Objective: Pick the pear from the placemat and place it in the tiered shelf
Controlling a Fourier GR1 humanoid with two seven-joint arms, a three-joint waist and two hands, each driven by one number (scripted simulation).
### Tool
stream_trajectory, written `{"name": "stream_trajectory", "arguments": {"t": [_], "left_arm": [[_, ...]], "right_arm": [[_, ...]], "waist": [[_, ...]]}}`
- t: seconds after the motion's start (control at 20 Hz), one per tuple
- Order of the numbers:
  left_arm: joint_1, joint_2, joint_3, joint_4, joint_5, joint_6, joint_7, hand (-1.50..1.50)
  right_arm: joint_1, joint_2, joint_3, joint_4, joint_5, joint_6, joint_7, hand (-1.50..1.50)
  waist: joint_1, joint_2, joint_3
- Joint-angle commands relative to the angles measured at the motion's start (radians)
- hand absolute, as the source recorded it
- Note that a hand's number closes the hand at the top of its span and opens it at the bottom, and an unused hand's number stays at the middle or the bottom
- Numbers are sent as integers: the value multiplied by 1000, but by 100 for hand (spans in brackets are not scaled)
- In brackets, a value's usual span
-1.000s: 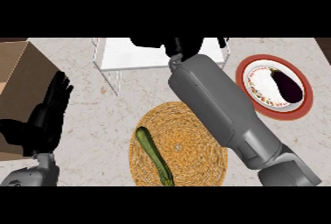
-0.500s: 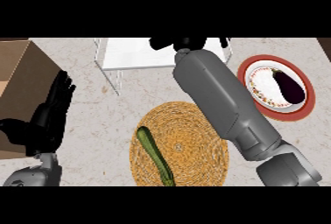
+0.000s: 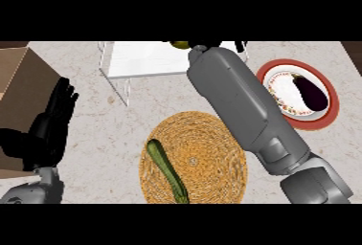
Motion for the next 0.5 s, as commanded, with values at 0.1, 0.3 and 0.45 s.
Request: {"name": "stream_trajectory", "arguments": {"t": [0.1,0.3,0.45], "left_arm": [[2,3,5,-35,-8,13,48,0],[39,-17,6,-10,-17,22,-17,0],[41,1,27,-10,-6,16,12,0]], "right_arm": [[48,-69,-36,-127,18,-27,53,-150],[88,-128,-53,-237,56,-26,213,-150],[175,-183,-43,-402,71,47,310,-150]], "waist": [[-28,-9,0],[-42,-14,0],[-63,-22,0]]}}
